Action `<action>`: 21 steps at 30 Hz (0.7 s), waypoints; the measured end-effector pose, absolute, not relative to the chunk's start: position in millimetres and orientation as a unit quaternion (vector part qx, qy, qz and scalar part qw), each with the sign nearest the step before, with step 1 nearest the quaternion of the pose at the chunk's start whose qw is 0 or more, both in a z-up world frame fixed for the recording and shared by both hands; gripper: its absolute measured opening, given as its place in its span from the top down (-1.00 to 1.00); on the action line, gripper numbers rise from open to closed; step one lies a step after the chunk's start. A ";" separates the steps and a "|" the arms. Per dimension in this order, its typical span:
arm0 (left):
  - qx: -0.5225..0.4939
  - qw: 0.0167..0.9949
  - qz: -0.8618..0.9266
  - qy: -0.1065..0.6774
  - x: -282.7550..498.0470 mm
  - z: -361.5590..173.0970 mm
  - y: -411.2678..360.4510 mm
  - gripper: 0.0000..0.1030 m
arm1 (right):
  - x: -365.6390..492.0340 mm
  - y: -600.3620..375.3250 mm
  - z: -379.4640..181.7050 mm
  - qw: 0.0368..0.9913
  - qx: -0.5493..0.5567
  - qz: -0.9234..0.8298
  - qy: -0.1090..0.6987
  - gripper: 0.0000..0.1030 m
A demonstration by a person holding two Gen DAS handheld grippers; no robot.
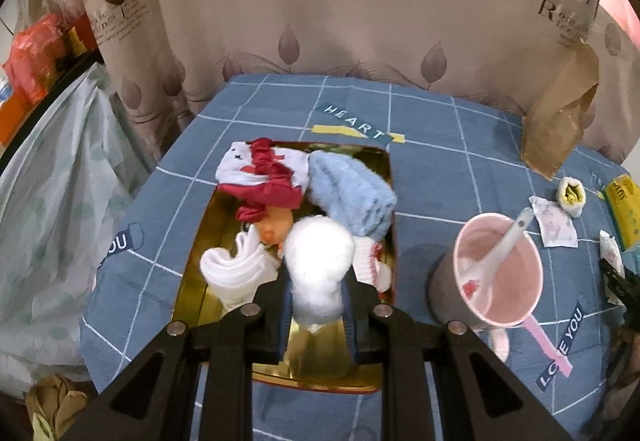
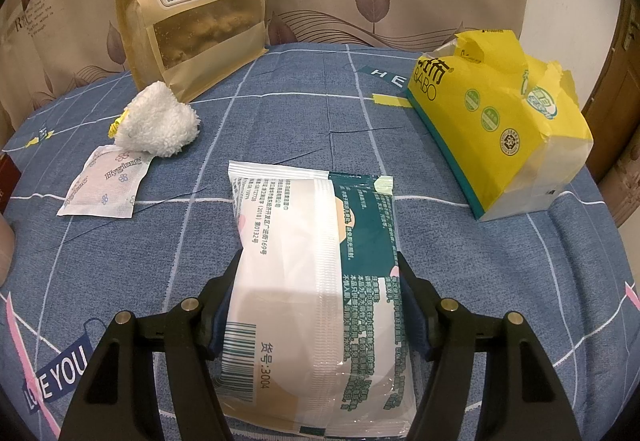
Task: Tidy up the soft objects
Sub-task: 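Carry the cotton ball into the gold tin and open the left gripper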
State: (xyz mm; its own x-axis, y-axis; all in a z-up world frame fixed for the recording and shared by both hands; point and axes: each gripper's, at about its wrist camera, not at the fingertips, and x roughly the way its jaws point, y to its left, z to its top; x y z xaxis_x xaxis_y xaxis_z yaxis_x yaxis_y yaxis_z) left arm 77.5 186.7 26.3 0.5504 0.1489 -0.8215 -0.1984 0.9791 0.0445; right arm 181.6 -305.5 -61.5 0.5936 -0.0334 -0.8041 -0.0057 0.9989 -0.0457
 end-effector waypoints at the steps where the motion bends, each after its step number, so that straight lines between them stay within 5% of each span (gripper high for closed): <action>1: -0.028 0.879 0.100 0.466 77.4 24.1 190.1 0.60 | 181.7 -304.8 -61.3 0.892 -0.021 -0.008 0.451 -0.25; 21: -0.042 0.852 0.115 0.510 79.2 -33.7 223.7 0.54 | 181.1 -305.9 -63.4 0.892 -0.022 -0.009 0.451 -0.27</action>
State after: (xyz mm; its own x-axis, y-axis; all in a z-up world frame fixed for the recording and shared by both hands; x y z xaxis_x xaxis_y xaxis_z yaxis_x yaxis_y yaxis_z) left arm 79.2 223.7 -33.7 0.4541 0.1528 -0.8778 -0.2392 0.9699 0.0450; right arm 181.1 -305.9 -63.4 0.5936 -0.0365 -0.8040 -0.0039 0.9988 -0.0483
